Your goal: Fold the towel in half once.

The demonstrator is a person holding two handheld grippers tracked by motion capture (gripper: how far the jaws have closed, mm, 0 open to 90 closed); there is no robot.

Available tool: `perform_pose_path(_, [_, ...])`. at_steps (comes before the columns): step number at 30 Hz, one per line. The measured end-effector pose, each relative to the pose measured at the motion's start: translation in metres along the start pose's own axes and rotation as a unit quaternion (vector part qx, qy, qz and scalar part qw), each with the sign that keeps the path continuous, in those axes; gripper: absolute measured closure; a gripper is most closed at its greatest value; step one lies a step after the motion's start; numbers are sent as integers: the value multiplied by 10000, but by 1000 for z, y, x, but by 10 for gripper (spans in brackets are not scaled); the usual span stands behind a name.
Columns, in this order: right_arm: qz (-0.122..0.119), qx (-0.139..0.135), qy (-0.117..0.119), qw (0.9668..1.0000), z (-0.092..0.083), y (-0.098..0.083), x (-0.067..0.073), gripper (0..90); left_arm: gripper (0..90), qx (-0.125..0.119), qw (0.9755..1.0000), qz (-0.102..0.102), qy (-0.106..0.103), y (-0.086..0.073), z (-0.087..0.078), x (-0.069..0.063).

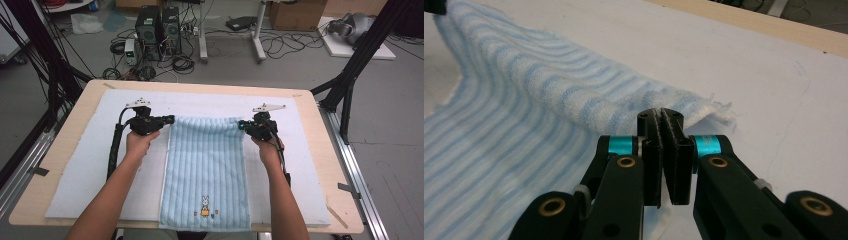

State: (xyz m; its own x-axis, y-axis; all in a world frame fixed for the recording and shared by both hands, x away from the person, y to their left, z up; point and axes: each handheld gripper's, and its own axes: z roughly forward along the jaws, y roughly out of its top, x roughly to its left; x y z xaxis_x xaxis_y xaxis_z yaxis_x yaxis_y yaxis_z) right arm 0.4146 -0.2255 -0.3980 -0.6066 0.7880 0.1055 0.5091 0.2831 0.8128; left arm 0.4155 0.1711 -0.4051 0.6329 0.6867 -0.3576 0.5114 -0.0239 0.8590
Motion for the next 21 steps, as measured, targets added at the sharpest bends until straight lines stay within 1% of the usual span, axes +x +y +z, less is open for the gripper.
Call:
perform_pose_path(2, [-37,12,-5,10000,-6,-5,5,874,875,-40,10000,-30,-58,-6,-4,-3])
perform_pose_path(6, [-35,-138,76,9999,-18,-16,16,873,875,-96,9999,13,-129,-18,-16,-10])
perform_pose_path(7, [-33,-188,85,9998,-21,-19,19,873,875,-64,9999,43,-146,-21,-18,-12])
perform_pose_path(8, [-90,-189,58,9998,-24,-21,22,873,875,-29,9999,64,-158,-23,-20,-15])
perform_pose_path(9, [-112,-158,50,9998,-26,-23,25,873,875,9,9998,135,-164,-26,-22,-18])
perform_pose_path(10, [-109,-88,64,9999,-29,-24,27,873,874,-14,9997,143,-188,-29,-24,-20])
perform_pose_path(11, [-162,-122,61,9998,-31,-25,30,873,874,6,9996,178,-206,-32,-27,-22])
perform_pose_path(12, [-188,-235,35,9995,-35,-27,33,872,874,18,9996,202,-205,-34,-29,-24])
perform_pose_path(13, [-160,-280,60,9995,-38,-29,36,873,874,51,9995,220,-207,-37,-30,-25])
perform_pose_path(15, [-177,-280,85,9994,-41,-35,39,873,874,61,9995,227,-217,-42,-32,-27])
perform_pose_path(19, [-142,-244,112,9995,-45,-46,44,872,874,176,9993,260,-224,-50,-35,-29])
perform_pose_path(20, [-159,-226,117,9996,-46,-49,45,872,874,207,9991,280,-237,-52,-36,-29])
perform_pose_path(21, [-191,-194,102,9996,-46,-52,46,872,874,219,9991,258,-256,-54,-36,-30])
